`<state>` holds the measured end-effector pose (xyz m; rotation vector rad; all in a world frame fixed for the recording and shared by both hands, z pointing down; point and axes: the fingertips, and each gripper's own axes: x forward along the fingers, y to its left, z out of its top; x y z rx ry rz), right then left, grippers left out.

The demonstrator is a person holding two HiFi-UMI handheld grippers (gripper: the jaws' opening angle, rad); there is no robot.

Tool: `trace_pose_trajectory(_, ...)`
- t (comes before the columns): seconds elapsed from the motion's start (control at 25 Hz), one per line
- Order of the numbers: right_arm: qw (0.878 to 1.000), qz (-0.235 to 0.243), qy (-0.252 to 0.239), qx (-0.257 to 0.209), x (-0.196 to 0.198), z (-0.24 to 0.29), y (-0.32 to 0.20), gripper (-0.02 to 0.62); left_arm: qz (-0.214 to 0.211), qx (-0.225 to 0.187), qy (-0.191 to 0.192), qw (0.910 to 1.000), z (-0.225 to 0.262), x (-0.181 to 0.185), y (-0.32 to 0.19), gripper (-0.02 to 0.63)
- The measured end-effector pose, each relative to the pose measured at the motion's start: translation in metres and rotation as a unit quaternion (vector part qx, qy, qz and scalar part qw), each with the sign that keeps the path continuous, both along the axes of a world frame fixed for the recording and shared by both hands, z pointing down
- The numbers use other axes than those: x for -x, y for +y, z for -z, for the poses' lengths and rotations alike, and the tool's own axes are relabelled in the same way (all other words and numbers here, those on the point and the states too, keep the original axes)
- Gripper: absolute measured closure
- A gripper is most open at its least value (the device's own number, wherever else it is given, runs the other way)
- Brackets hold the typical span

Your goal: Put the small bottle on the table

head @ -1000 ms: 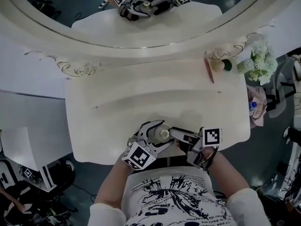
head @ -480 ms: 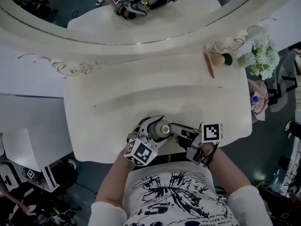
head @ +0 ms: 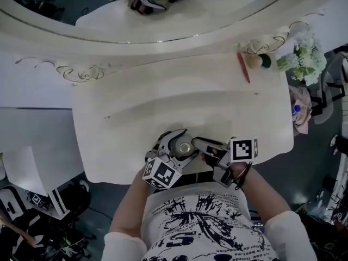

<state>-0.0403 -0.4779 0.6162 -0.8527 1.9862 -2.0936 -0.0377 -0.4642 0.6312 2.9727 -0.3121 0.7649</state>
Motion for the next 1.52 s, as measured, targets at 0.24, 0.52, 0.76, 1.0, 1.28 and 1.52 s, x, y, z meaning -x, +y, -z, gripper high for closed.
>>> trace_pose_trajectory(0.24,1.0,-0.004,0.017,-0.007,0.0,0.003,0.0,0.479,0.017,-0.001,0.014,0.9998,0.009,0.002,-0.001,0.255)
trace_pose_trajectory(0.52,0.989,-0.013,0.085,-0.116,-0.016,0.046,-0.01,0.54,0.056,-0.03,0.085,0.9944,0.086,0.015,-0.01,0.255)
trace_pose_trajectory(0.76,0.952,-0.009,0.184,-0.246,-0.023,0.099,-0.022,0.557,0.113,-0.106,0.1,0.9829,0.151,0.032,-0.035,0.321)
trace_pose_trajectory(1.0,0.853,-0.023,0.34,-0.395,-0.031,0.154,-0.04,0.563,0.211,-0.134,0.155,0.9556,0.199,0.057,-0.061,0.541)
trace_pose_trajectory(1.28,0.764,-0.071,0.402,-0.499,-0.035,0.214,-0.041,0.565,0.283,-0.118,0.194,0.9319,0.235,0.079,-0.069,0.586)
trace_pose_trajectory(1.52,0.721,-0.081,0.43,-0.537,-0.031,0.235,-0.037,0.571,0.288,-0.121,0.2,0.9286,0.249,0.087,-0.065,0.586)
